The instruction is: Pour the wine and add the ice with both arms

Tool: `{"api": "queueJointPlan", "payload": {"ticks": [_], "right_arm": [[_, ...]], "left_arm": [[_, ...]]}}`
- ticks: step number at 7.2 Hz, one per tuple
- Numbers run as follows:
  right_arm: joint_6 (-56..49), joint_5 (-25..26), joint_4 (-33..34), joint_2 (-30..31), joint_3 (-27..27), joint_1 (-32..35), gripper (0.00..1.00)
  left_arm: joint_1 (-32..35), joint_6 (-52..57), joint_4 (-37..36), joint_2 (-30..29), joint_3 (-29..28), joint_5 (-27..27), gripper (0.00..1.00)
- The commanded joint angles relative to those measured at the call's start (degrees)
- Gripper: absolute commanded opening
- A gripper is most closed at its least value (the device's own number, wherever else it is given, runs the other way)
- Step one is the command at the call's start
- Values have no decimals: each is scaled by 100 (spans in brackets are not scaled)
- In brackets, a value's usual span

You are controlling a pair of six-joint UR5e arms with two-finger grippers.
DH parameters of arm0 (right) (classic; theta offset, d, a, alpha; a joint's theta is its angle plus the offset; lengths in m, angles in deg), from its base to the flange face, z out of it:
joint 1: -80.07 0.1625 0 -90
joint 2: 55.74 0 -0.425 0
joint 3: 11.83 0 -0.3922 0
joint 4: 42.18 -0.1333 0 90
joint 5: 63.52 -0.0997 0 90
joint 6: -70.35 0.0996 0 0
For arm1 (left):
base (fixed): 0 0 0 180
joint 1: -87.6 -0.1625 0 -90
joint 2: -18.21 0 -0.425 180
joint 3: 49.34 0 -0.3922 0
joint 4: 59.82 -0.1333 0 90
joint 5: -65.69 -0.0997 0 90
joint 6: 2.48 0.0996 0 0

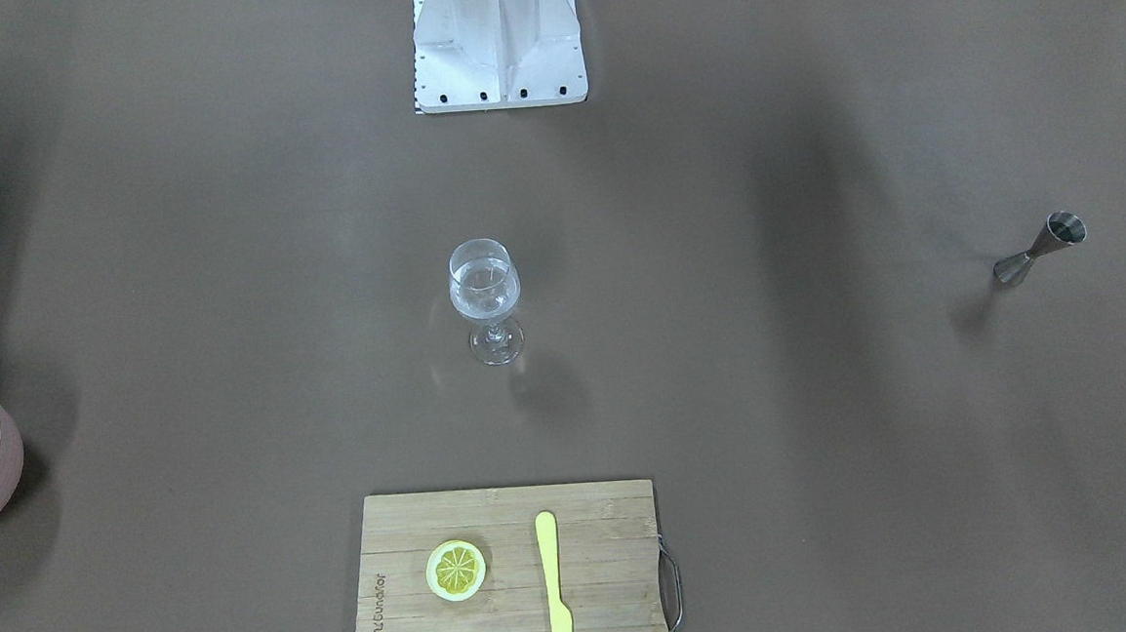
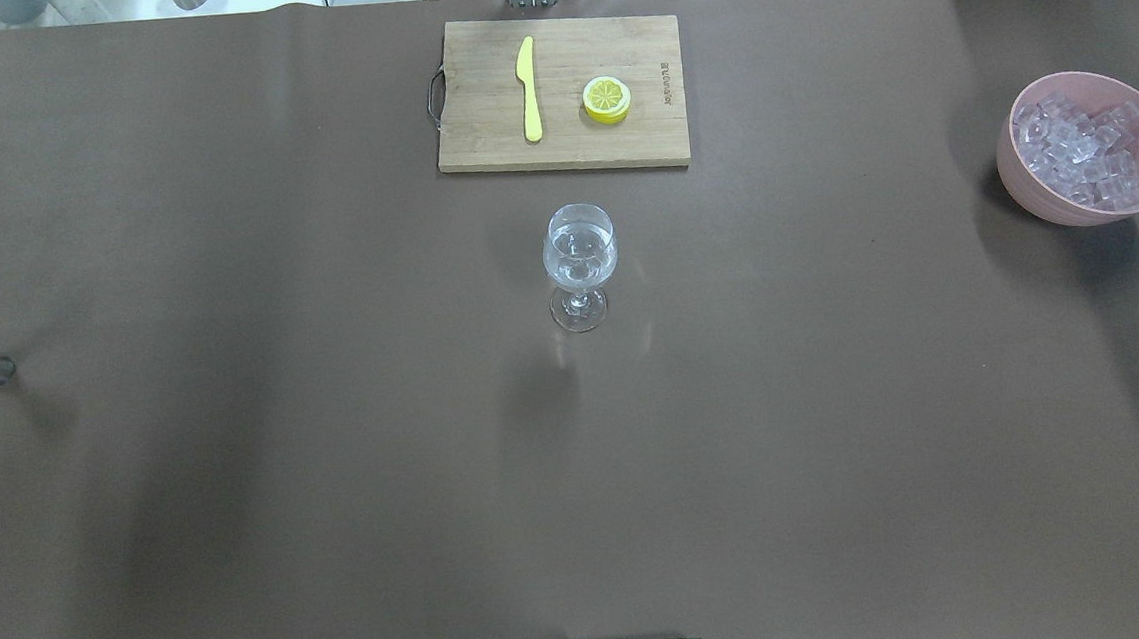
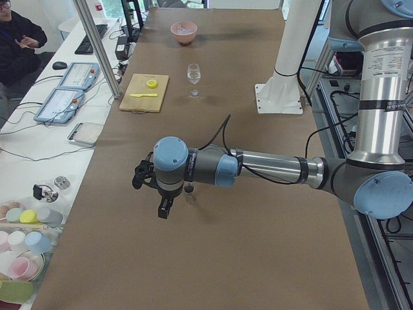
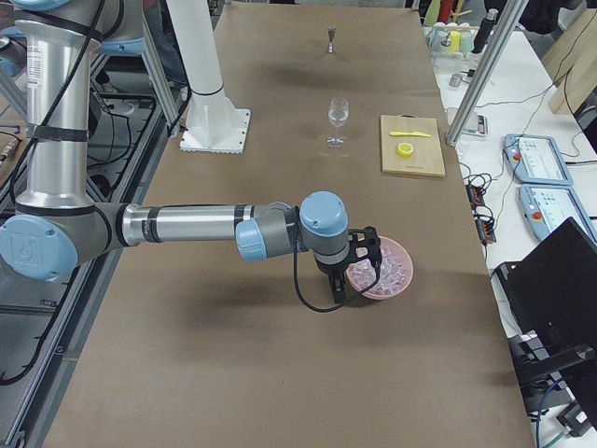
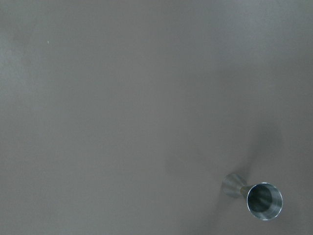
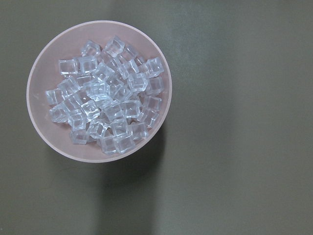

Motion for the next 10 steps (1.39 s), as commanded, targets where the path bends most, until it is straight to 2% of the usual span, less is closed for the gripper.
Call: {"api": "queueJointPlan", "payload": {"ticks": [1, 2, 3, 4, 6, 8, 10], "right_arm": [[-152, -62, -449, 184, 8, 0, 100], [-161, -72, -949, 421, 16, 0, 100], [-118, -37, -1476, 528, 17, 0, 100], [-100, 16, -1594, 529, 51, 0, 100], [-82, 25, -1569, 529, 148, 0, 100], [-82, 25, -1587, 529, 201, 0, 100], [-82, 16, -1596, 537, 236, 0, 100]], "left_arm": [[0, 16, 430, 19, -84, 25, 98], [0, 8, 666, -7, -50, 51, 98], [0, 7, 1269, 28, -23, 51, 98], [-26, -10, 1867, 63, -145, 51, 98], [-263, -62, 2232, 193, -199, 34, 98], [-412, -1120, 3132, 474, -199, 43, 98], [-806, -2953, 5026, 1115, -208, 8, 98]]}}
